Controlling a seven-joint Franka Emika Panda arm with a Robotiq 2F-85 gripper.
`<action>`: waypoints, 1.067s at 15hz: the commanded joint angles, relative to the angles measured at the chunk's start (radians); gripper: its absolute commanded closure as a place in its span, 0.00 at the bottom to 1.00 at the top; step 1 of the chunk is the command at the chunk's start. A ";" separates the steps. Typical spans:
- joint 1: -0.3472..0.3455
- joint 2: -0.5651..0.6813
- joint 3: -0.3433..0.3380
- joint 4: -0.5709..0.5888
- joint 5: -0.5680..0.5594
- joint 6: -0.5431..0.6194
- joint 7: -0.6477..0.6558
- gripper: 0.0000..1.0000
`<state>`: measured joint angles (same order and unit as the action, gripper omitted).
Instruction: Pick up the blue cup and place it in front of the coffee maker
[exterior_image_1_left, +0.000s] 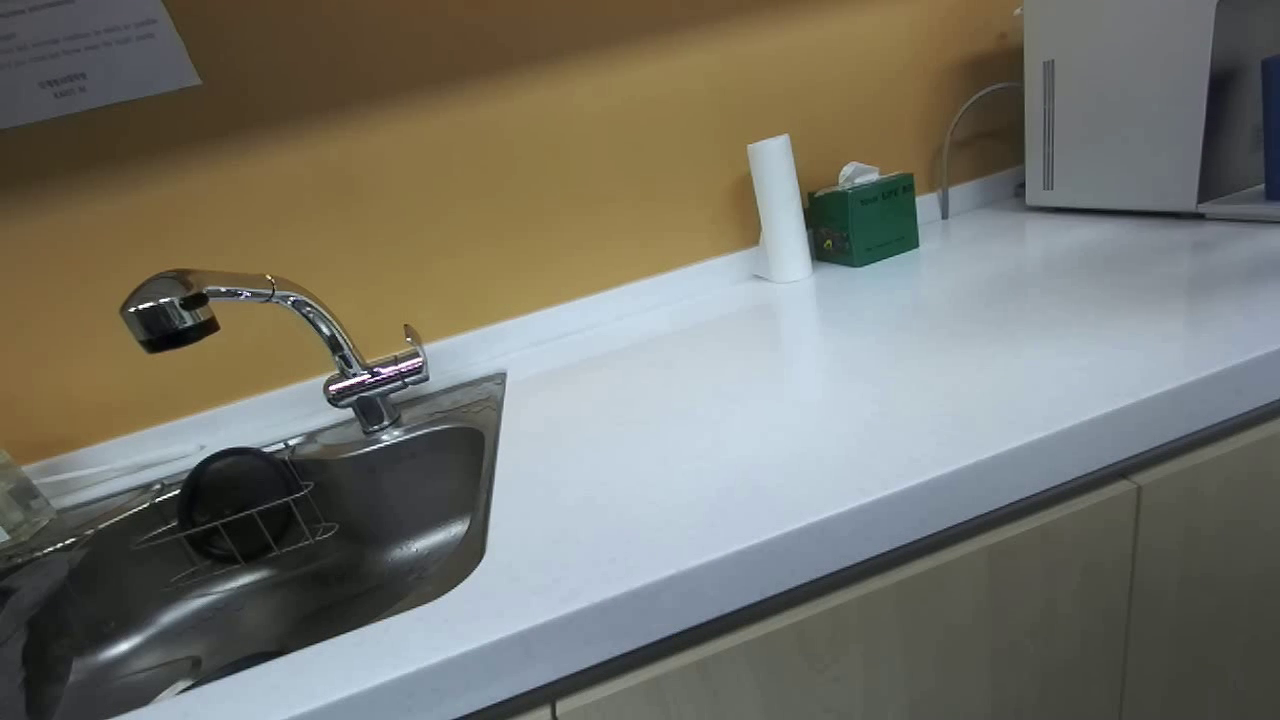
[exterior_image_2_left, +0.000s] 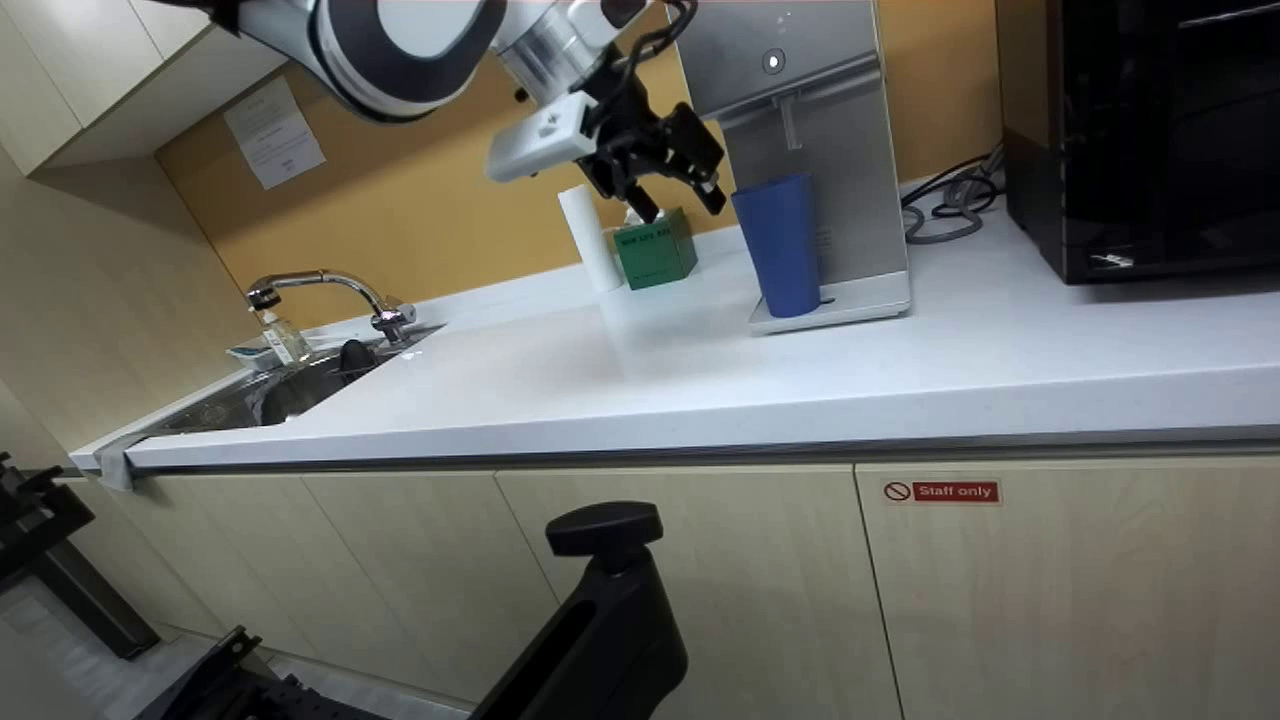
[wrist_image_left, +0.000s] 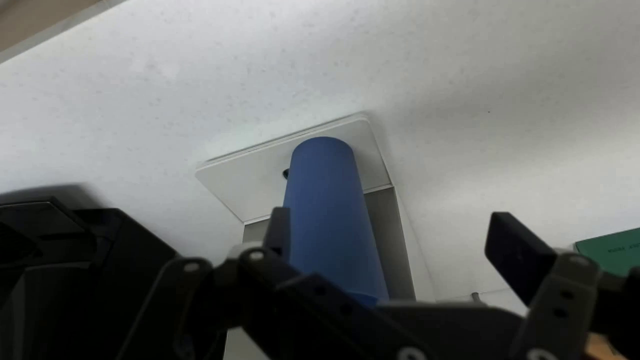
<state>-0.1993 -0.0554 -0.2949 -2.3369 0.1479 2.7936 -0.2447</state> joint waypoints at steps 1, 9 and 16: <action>0.006 0.109 -0.004 0.139 0.084 -0.054 -0.088 0.00; -0.028 0.136 0.027 0.145 0.063 -0.011 -0.065 0.00; -0.020 0.099 0.058 0.013 0.250 0.247 -0.264 0.00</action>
<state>-0.2101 0.0829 -0.2675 -2.2589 0.3117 2.9698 -0.4201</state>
